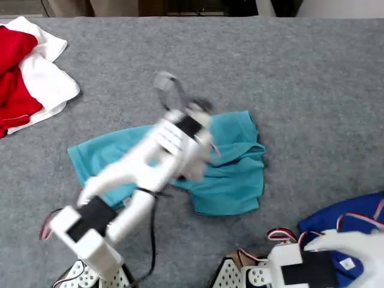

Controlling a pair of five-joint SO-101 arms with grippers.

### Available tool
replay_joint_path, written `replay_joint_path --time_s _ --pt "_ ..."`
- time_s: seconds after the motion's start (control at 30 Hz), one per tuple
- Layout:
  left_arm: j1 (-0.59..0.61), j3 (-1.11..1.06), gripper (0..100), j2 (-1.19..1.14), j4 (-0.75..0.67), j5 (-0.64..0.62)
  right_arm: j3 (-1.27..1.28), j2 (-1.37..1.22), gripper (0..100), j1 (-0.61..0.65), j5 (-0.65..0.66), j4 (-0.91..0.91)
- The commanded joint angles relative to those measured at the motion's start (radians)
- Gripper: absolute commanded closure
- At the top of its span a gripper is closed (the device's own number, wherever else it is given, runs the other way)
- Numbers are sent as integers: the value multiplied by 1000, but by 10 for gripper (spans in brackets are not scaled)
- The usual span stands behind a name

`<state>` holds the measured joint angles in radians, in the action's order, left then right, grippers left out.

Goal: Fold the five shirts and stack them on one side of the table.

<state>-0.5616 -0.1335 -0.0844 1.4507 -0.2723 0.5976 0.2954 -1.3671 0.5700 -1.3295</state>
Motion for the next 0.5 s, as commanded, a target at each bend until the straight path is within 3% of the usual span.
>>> replay_joint_path --time_s 0.0,0.13,0.2,0.47 --pt "230 66 981 150 32 -11 -117 -19 786 214 11 -72" --pt "459 54 981 246 38 -11 -214 -4 786 526 3 -132" --pt "539 18 981 249 34 -11 -262 1 800 688 -64 -149" --pt "588 -219 981 248 -75 -17 -440 -15 826 1273 -273 -132"
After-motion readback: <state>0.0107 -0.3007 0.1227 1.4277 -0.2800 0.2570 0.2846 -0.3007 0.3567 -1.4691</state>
